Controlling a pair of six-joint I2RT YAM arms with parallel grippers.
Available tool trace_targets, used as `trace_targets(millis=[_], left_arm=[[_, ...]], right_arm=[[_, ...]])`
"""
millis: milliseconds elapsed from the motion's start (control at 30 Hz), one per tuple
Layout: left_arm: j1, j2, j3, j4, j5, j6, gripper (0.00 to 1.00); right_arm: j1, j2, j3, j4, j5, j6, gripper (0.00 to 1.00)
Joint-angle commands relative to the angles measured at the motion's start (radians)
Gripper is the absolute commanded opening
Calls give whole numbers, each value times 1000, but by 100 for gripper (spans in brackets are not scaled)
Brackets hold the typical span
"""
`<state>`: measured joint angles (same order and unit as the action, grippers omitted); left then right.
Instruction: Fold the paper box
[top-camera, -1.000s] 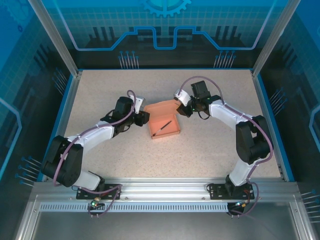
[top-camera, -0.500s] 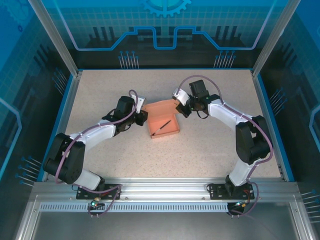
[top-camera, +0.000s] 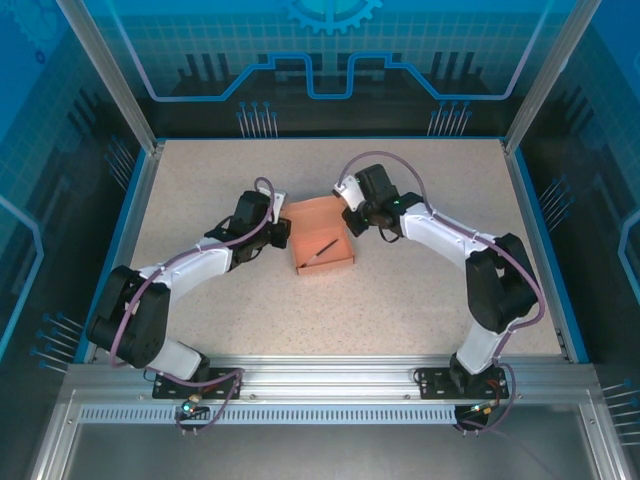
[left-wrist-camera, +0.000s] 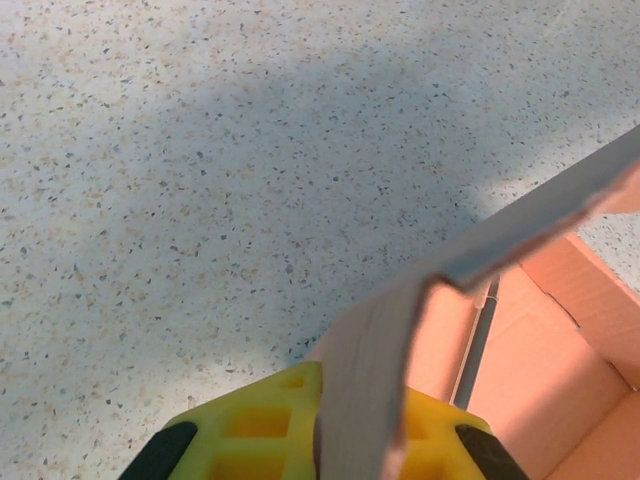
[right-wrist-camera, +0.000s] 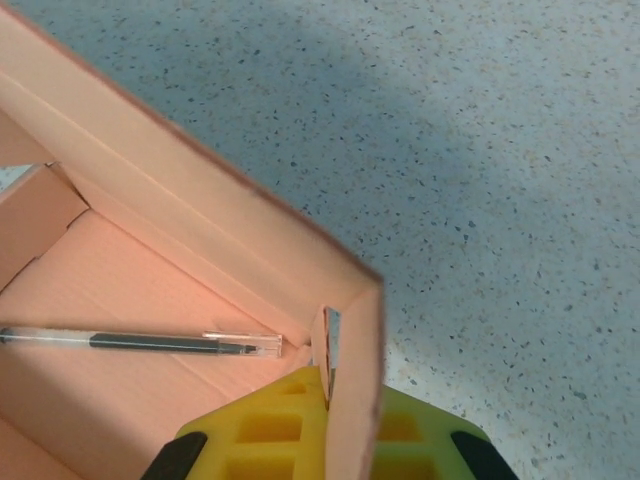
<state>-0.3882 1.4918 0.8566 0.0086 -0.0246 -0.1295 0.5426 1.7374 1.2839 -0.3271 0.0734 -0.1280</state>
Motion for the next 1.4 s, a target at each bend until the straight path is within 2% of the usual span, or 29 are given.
trace_targets(millis=[0,200,433,700,1033,1167,1367], left_arm=[[-33,11,51,18,-56,-84,11],[-66,37,87,-8,-137,-140,11],[-85,67,124,-40,-170,-194,11],[-91,58,125,-66,-189,-203,14],[-95,59,134,-75,-189,-234,8],[-108,58,139,-57,-204,-277,7],[-123,65,148,-2,-246,-349,0]], right_arm=[[63,18,43,-86,170,170,2],[122,43,89,-120,276,312,3],[138,66,104,-127,330,416,2],[137,70,105,-122,328,436,2],[138,62,98,-102,307,480,2],[138,45,63,-49,302,529,2],[138,30,46,21,329,578,2]])
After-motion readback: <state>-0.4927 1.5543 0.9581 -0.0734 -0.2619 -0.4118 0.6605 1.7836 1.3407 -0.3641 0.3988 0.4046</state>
